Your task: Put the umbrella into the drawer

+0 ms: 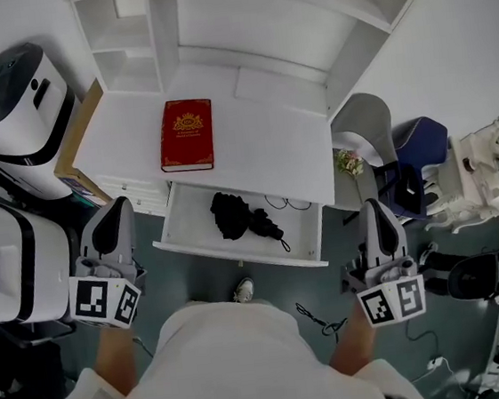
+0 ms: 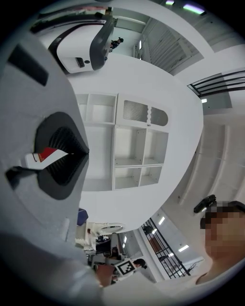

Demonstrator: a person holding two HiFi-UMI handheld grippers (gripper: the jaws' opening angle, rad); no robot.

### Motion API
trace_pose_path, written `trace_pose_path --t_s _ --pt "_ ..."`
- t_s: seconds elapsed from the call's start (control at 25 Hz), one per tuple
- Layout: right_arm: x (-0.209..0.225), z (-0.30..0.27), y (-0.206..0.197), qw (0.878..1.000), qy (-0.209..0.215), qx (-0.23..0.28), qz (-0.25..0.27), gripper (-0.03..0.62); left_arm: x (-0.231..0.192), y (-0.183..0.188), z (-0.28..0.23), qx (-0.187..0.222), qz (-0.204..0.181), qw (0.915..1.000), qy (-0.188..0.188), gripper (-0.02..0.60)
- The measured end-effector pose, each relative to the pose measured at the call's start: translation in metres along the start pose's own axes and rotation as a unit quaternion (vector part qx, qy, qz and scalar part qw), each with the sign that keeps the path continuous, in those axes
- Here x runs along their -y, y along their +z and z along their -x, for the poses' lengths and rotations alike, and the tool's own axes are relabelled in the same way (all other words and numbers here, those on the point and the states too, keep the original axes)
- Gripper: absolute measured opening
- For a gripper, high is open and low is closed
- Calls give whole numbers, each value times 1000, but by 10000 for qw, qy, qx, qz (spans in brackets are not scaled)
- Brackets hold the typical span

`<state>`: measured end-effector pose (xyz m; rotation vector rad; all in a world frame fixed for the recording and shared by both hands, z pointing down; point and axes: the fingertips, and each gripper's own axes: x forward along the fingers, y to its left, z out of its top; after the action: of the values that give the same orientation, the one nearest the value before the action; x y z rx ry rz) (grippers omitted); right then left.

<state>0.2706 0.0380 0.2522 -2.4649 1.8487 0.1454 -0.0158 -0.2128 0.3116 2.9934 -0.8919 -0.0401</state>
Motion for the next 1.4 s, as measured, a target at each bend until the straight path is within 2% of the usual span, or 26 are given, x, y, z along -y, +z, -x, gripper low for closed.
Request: trace_pose_path --t_s 0.88,1.4 --pt "-10 -40 -6 9992 401 13 -10 2 -11 2 -3 12 -15 9995 314 14" --pt "-19 -52 -18 9968 789 -125 -30 2 -9 -3 7 -42 8 9985 548 14"
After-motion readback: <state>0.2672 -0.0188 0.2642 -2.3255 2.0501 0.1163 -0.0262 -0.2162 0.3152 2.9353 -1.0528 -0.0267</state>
